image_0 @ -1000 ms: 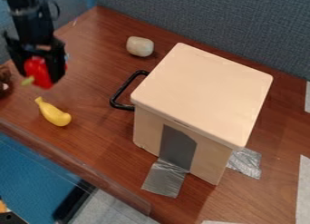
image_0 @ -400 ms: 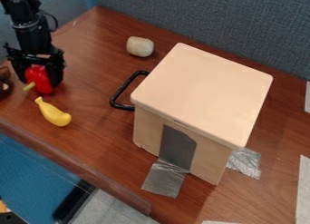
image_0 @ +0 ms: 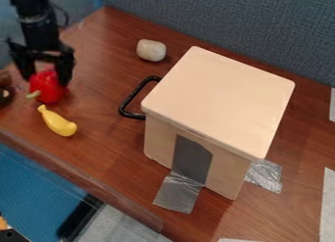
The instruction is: Take the red bell pepper and place it in the lower left part of the table
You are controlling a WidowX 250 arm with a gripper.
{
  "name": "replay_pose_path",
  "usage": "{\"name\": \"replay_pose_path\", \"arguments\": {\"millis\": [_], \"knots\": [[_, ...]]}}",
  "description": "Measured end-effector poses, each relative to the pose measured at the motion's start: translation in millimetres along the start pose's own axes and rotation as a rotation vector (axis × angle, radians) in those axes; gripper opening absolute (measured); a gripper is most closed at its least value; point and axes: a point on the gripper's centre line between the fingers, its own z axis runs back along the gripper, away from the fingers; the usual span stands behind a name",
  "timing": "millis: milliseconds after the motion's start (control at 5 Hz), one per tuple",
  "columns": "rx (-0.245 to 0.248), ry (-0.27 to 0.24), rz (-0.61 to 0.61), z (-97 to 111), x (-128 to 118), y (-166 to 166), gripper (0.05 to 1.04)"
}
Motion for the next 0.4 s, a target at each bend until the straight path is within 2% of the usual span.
{"name": "replay_pose_path", "arguments": {"millis": [200, 400], "knots": [[0.039, -0.05, -0.039, 27, 10, -10, 1.0], [0.058, -0.066, -0.094, 50, 9, -20, 1.0]]}}
